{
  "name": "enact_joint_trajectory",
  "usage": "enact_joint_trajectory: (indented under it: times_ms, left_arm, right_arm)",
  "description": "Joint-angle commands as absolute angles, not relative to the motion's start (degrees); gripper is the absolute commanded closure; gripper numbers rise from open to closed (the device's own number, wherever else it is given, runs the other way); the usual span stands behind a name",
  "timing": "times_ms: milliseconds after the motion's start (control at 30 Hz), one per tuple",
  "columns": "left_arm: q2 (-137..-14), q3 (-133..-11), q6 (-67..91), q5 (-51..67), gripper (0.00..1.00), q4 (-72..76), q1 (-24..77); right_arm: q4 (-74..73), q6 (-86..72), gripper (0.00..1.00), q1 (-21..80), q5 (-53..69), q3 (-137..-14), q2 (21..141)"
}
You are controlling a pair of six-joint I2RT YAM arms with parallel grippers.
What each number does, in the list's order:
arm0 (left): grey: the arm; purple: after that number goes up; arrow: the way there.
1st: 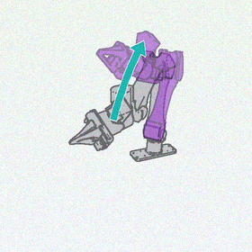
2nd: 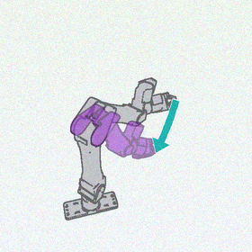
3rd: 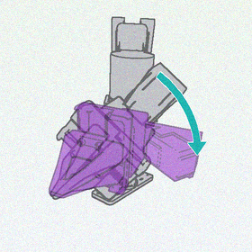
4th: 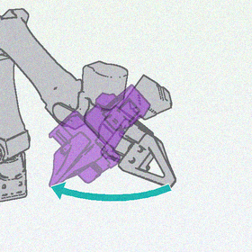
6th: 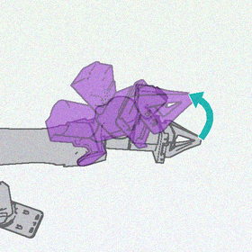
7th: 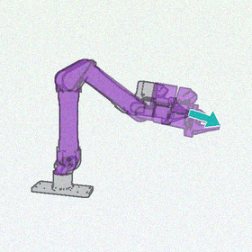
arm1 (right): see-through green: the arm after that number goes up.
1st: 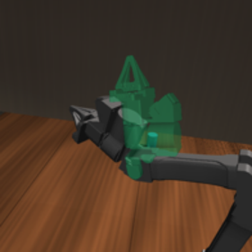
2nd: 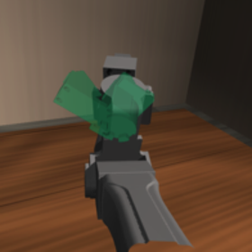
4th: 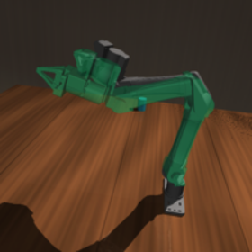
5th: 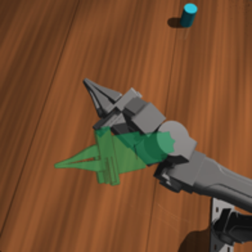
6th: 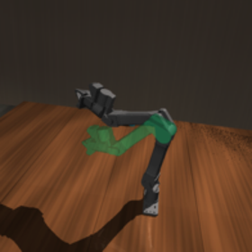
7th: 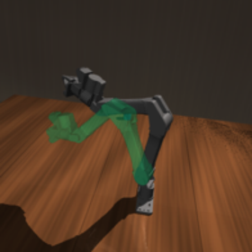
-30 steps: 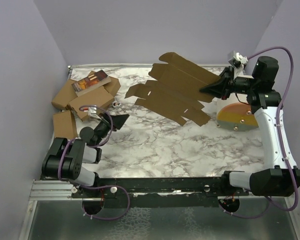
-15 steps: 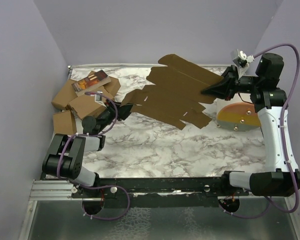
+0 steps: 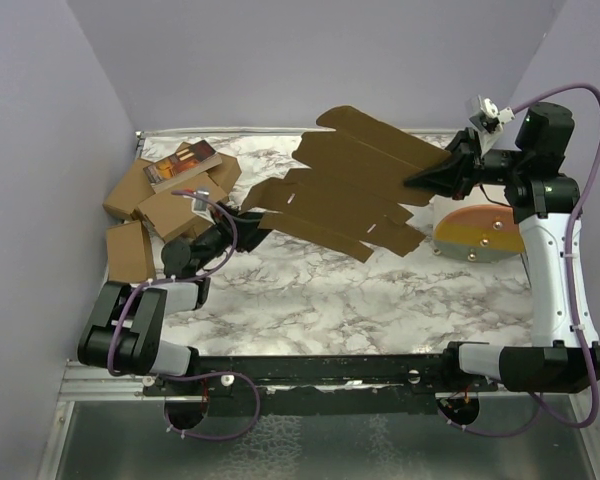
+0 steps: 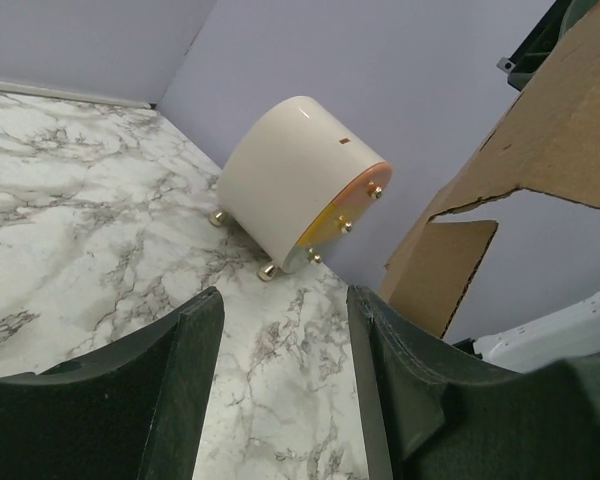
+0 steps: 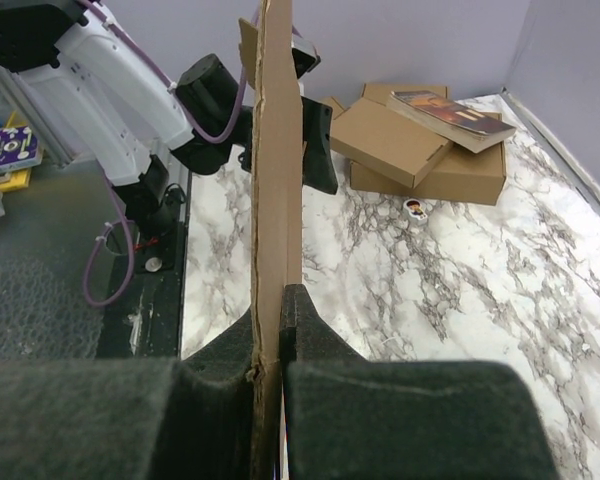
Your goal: Fold the paper box
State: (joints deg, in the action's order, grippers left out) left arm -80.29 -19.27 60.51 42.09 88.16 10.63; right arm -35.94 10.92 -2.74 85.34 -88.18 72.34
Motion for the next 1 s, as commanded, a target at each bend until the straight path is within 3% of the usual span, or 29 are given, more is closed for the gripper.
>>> enact_joint_trajectory:
  times_ms: [0, 967]
  left_arm:
    - [-77.57, -18.87, 60.15, 42.36, 0.44, 102.22, 10.89]
    - [-71.69, -19.84, 62.23, 48.85, 0.35, 102.29, 11.79]
  right_arm:
    - [-37.63, 12.16, 0.99, -3.08, 84.73, -89.59, 72.08]
    - [-37.69, 11.07, 0.99, -3.08, 85.4, -92.91, 73.43]
